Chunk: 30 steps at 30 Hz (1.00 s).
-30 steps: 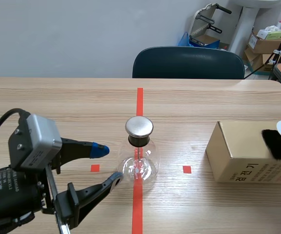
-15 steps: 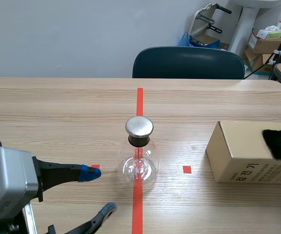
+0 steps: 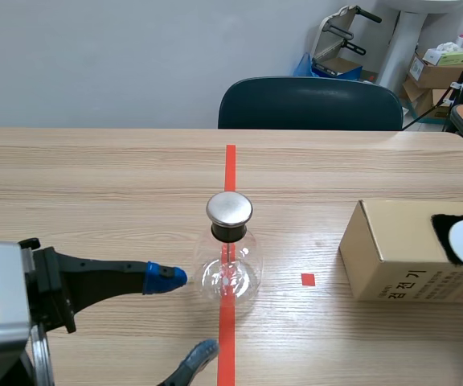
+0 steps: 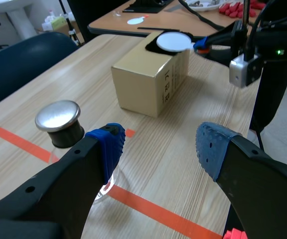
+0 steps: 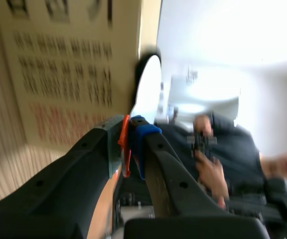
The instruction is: Do the electroscope experiment
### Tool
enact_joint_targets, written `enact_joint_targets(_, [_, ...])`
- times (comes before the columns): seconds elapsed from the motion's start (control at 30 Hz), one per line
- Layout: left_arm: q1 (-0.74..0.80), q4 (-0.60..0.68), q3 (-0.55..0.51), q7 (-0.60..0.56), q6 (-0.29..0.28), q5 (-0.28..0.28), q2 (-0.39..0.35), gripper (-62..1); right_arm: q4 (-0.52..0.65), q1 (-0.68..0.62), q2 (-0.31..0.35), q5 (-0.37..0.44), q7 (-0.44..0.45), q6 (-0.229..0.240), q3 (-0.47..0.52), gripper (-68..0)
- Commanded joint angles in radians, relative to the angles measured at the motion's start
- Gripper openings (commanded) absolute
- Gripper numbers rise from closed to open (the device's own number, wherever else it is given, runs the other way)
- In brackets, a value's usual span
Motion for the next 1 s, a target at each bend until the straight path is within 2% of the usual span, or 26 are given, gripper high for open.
enact_joint_targets(0.0, [-0.002, 0.011, -0.001, -0.015, 0.01, 0.001, 0.008, -26.8, 0.004, -0.003, 0.013, 0.004, 0.002, 0.012, 0.002, -65.8])
enact_joint_targets(0.07, [-0.003, 0.011, -0.001, -0.016, 0.016, 0.001, 0.008, -26.8, 0.004, -0.005, 0.013, 0.005, -0.042, 0.016, 0.002, -65.8])
enact_joint_targets(0.2, [-0.003, 0.011, -0.001, -0.016, 0.015, 0.001, 0.008, -26.8, 0.004, -0.005, 0.011, 0.005, -0.266, 0.018, 0.002, -65.8])
enact_joint_targets(0.27, [-0.003, 0.011, -0.001, -0.016, 0.015, 0.001, 0.008, -26.8, 0.004, -0.005, 0.011, 0.004, -0.314, 0.018, 0.002, -65.8])
enact_joint_targets(0.33, [-0.003, 0.011, -0.001, -0.016, 0.017, 0.001, 0.012, -26.8, 0.004, -0.005, 0.012, -0.003, -0.284, 0.018, 0.002, -65.8])
enact_joint_targets(0.47, [-0.003, 0.011, -0.001, -0.006, 0.027, 0.009, 0.025, -26.8, 0.004, -0.005, 0.011, -0.006, -0.053, 0.018, 0.0, -65.8])
enact_joint_targets(0.5, [-0.003, 0.011, -0.001, -0.005, 0.027, 0.009, 0.024, -26.8, 0.004, -0.005, 0.011, -0.006, -0.024, 0.018, -0.003, -65.8])
enact_joint_targets(0.57, [-0.003, 0.011, -0.001, -0.005, 0.027, 0.008, 0.024, -26.8, 0.004, -0.005, 0.007, -0.005, -0.031, 0.018, -0.003, -65.8])
enact_joint_targets(0.6, [-0.003, 0.011, -0.001, -0.005, 0.027, 0.008, 0.024, -26.8, 0.004, -0.005, 0.003, 0.002, -0.065, 0.018, -0.003, -65.8])
enact_joint_targets(0.7, [-0.003, 0.011, -0.001, -0.005, 0.027, 0.008, 0.024, -26.8, 0.004, -0.005, -0.01, 0.013, -0.262, 0.018, -0.002, -65.8])
enact_joint_targets(0.77, [-0.003, 0.011, -0.001, -0.005, 0.027, 0.008, 0.024, -26.8, 0.004, -0.005, -0.011, 0.013, -0.321, 0.018, -0.002, -65.8])
enact_joint_targets(0.8, [-0.003, 0.011, -0.001, -0.005, 0.027, 0.008, 0.024, -26.8, 0.004, -0.005, -0.008, 0.011, -0.311, 0.018, -0.002, -65.8])
enact_joint_targets(0.87, [-0.003, 0.011, -0.001, -0.005, 0.027, 0.008, 0.024, -26.8, 0.004, -0.004, -0.003, -0.007, -0.203, 0.017, -0.002, -65.8])
enact_joint_targets(0.97, [-0.003, 0.011, -0.001, -0.005, 0.034, 0.008, 0.024, -26.8, 0.005, -0.005, 0.002, -0.014, 0.01, 0.017, -0.002, -65.8])
